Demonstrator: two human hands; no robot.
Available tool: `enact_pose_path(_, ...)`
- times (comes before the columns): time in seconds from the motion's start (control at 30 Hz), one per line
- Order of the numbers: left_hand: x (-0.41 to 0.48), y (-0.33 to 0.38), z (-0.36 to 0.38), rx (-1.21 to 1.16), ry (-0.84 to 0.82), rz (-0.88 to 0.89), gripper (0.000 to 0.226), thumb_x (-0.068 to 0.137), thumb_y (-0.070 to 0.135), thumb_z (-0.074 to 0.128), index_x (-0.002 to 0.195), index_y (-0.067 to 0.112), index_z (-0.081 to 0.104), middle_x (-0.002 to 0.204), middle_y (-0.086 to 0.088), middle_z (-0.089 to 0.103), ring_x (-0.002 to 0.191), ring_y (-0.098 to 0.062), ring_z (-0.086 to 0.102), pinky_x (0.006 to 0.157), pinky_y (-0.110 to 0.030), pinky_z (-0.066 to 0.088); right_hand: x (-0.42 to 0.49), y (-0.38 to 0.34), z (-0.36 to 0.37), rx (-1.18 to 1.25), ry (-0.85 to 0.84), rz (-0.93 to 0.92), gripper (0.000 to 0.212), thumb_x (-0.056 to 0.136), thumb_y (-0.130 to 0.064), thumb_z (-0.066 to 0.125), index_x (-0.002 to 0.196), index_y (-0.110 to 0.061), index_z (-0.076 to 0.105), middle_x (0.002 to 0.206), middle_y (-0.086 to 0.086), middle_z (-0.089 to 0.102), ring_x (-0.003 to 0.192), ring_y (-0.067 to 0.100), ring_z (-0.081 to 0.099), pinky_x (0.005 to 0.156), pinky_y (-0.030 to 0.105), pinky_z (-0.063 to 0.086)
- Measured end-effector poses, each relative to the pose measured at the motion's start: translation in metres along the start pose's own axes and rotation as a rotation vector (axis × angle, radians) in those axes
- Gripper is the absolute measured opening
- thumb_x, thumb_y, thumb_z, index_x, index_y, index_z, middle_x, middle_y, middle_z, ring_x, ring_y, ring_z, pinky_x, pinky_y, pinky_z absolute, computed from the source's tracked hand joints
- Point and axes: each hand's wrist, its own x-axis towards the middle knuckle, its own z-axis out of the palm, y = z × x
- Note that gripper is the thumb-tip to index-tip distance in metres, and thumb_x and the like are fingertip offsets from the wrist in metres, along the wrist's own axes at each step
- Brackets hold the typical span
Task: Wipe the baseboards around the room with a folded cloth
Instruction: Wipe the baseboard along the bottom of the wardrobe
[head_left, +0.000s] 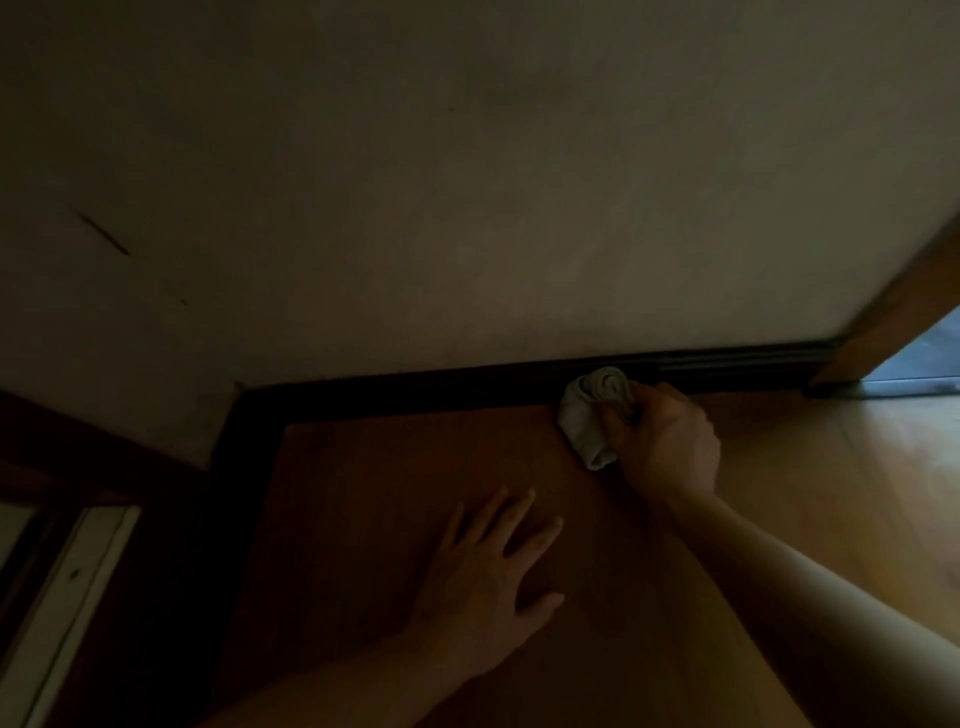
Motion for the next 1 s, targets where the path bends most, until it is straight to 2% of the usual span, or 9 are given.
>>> enact_pose_path(0.13, 0.0, 0.003, 0.002, -0.005, 0.019, -0.027, 0.07, 0.089, 0.079, 0.013, 0.149, 0.058, -0.016, 0.161, 0.02, -0.03, 0.147, -0.008, -0.031, 0.121, -0.049, -0.016, 0.0, 0.009, -0.002, 0.006, 0.071, 0.043, 0.025, 0.084, -0.046, 0.064, 0.088, -0.021, 0.065, 0.083, -0.001, 0.052, 0.076, 0.035, 0.062, 0.059, 0.029, 0.034)
enact_pose_path(0.27, -0.001, 0.007, 0.007, -0.009, 0.034, -0.05, 0.069, 0.088, 0.079, 0.011, 0.15, 0.058, -0.014, 0.162, 0.019, -0.028, 0.149, -0.009, -0.027, 0.121, -0.05, -0.014, -0.005, -0.011, 0.009, 0.007, 0.009, -0.006, 0.024, 0.086, -0.047, 0.062, 0.088, -0.023, 0.064, 0.081, -0.007, 0.044, 0.075, 0.031, 0.061, 0.058, 0.028, 0.032)
enact_pose_path(0.4, 0.0, 0.006, 0.005, 0.005, 0.048, -0.042, 0.07, 0.087, 0.079, 0.009, 0.149, 0.058, -0.016, 0.163, 0.017, -0.026, 0.15, -0.012, -0.024, 0.122, -0.051, -0.011, -0.009, -0.007, 0.009, -0.007, 0.056, 0.084, 0.026, 0.084, -0.047, 0.061, 0.09, -0.022, 0.065, 0.089, 0.001, 0.058, 0.08, 0.033, 0.063, 0.06, 0.03, 0.036)
enact_pose_path(0.5, 0.001, 0.009, 0.004, 0.045, 0.045, -0.043, 0.07, 0.087, 0.078, 0.006, 0.15, 0.056, -0.016, 0.165, 0.013, -0.021, 0.152, -0.017, -0.018, 0.122, -0.052, -0.007, -0.009, -0.016, 0.01, 0.029, 0.024, 0.04, 0.026, 0.087, -0.046, 0.06, 0.093, -0.022, 0.066, 0.085, -0.004, 0.05, 0.081, 0.029, 0.062, 0.059, 0.029, 0.034)
enact_pose_path(0.6, 0.007, 0.013, 0.001, 0.112, 0.058, -0.034, 0.069, 0.091, 0.076, 0.007, 0.153, 0.051, -0.01, 0.167, 0.007, -0.012, 0.153, -0.023, -0.002, 0.121, -0.053, 0.001, -0.008, -0.031, 0.015, 0.033, -0.075, -0.093, 0.026, 0.089, -0.047, 0.058, 0.094, -0.023, 0.066, 0.087, -0.005, 0.051, 0.078, 0.025, 0.061, 0.059, 0.027, 0.032)
enact_pose_path(0.73, 0.017, 0.014, -0.004, 0.122, 0.064, 0.035, 0.069, 0.092, 0.074, 0.007, 0.156, 0.05, -0.002, 0.168, 0.008, -0.011, 0.154, -0.019, 0.0, 0.122, -0.052, 0.005, -0.005, -0.004, 0.001, 0.057, -0.008, 0.054, 0.025, 0.087, -0.045, 0.059, 0.078, -0.022, 0.056, 0.081, -0.004, 0.048, 0.077, 0.028, 0.06, 0.057, 0.028, 0.032)
enact_pose_path(0.83, 0.019, 0.015, 0.0, 0.084, 0.086, 0.034, 0.069, 0.09, 0.076, 0.007, 0.155, 0.054, -0.002, 0.168, 0.01, -0.007, 0.155, -0.018, -0.002, 0.123, -0.05, 0.007, 0.003, 0.035, -0.02, 0.007, 0.087, 0.135, 0.027, 0.085, -0.047, 0.06, 0.087, -0.02, 0.065, 0.09, 0.005, 0.061, 0.084, 0.033, 0.062, 0.061, 0.032, 0.041)
enact_pose_path(0.9, 0.018, 0.017, 0.002, 0.069, 0.109, 0.03, 0.067, 0.092, 0.076, 0.013, 0.156, 0.053, 0.009, 0.168, 0.009, 0.005, 0.155, -0.02, 0.007, 0.122, -0.052, 0.014, 0.007, 0.051, -0.03, -0.017, 0.127, 0.159, 0.029, 0.085, -0.045, 0.061, 0.092, -0.018, 0.067, 0.095, 0.008, 0.063, 0.087, 0.035, 0.062, 0.064, 0.036, 0.046)
enact_pose_path(1.0, 0.017, 0.016, 0.003, 0.073, 0.11, 0.027, 0.066, 0.095, 0.074, 0.02, 0.156, 0.049, 0.018, 0.167, 0.007, 0.014, 0.153, -0.022, 0.017, 0.121, -0.053, 0.019, 0.006, 0.049, -0.029, -0.009, 0.124, 0.094, 0.026, 0.087, -0.04, 0.061, 0.094, -0.015, 0.064, 0.095, 0.006, 0.059, 0.085, 0.031, 0.06, 0.062, 0.033, 0.042)
